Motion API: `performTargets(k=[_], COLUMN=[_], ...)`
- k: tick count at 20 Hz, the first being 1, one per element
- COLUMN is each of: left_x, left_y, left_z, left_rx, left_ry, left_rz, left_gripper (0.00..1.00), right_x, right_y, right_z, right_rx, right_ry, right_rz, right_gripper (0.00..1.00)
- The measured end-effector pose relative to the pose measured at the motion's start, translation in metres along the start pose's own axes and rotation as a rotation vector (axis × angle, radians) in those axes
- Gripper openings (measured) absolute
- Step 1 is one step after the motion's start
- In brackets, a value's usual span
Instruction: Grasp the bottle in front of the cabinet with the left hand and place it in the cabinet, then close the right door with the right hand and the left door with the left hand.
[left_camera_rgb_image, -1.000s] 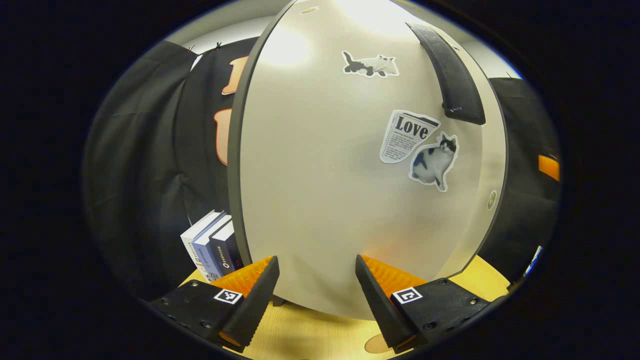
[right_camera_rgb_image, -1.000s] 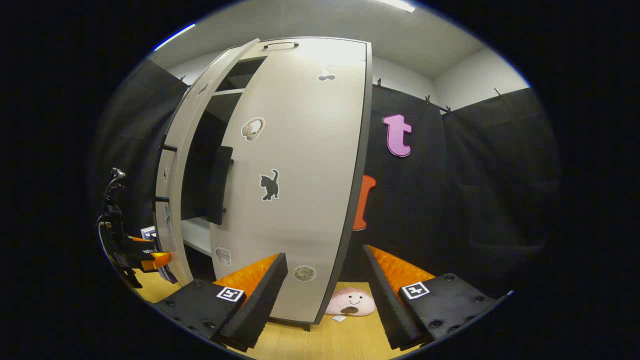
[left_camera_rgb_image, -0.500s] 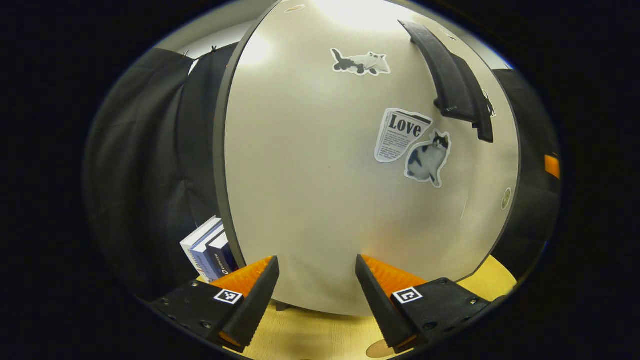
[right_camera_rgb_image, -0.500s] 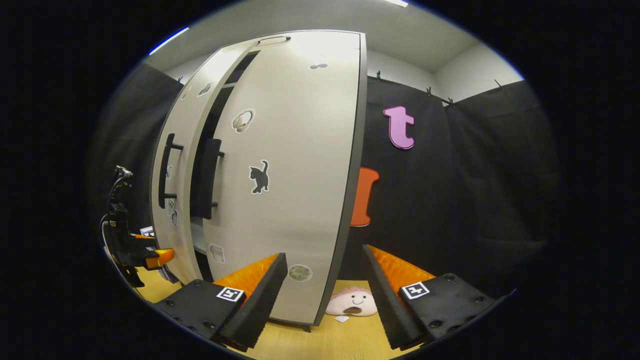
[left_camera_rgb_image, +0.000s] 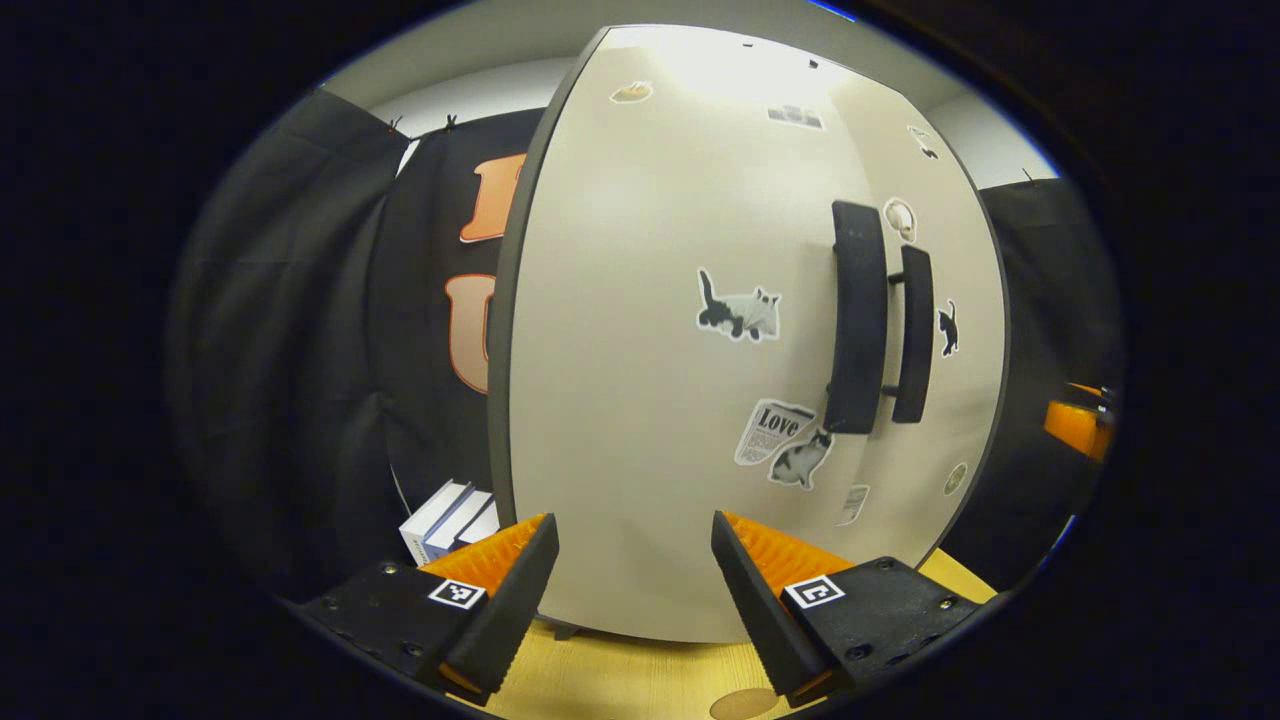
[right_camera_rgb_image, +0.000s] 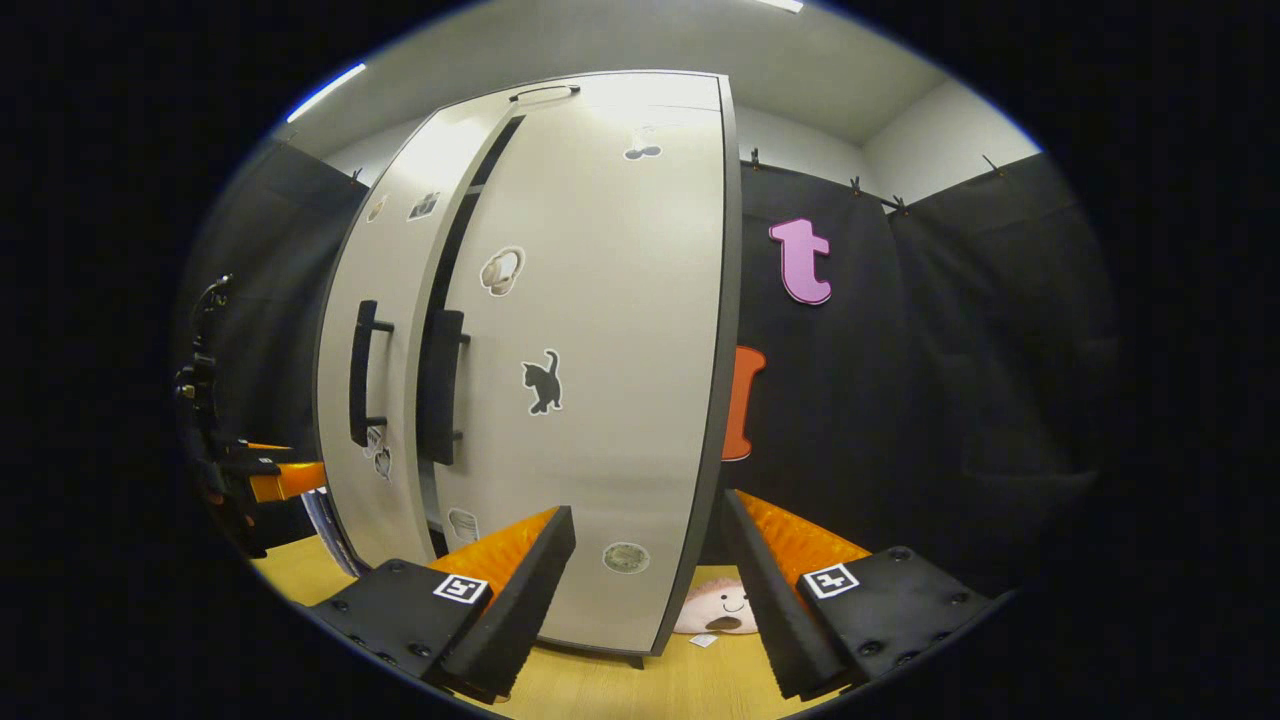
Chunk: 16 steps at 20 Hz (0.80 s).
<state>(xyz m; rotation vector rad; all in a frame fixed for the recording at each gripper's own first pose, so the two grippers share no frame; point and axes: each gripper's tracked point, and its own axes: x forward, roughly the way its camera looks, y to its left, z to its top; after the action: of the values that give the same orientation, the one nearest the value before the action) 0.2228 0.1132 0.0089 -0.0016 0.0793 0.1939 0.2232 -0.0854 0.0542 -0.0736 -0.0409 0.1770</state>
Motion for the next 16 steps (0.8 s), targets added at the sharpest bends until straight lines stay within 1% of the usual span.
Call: performTargets(k=[4,9,16], left_x=[-0.014,-0.037,-0.066], left_y=[0.004,0.008,0.028], left_z=[0.034,0.066,0.094], left_rx=[-0.007,-0.011,-0.050], left_ry=[-0.056,-0.086,-0.100], left_rz=[-0.016,-0.046,-0.056], left_gripper=[0.93,0.94,0.94], right_x=[-0.012,-0.028,-0.048], right_y=[0.009,0.019,0.036], right_z=[0.012,0.030,0.045], right_rx=[-0.001,-0.002,0.012], right_ry=[-0.014,-0.038,-0.045], right_rz=[-0.002,-0.006,-0.013], right_gripper=[0.98,0.98,0.98])
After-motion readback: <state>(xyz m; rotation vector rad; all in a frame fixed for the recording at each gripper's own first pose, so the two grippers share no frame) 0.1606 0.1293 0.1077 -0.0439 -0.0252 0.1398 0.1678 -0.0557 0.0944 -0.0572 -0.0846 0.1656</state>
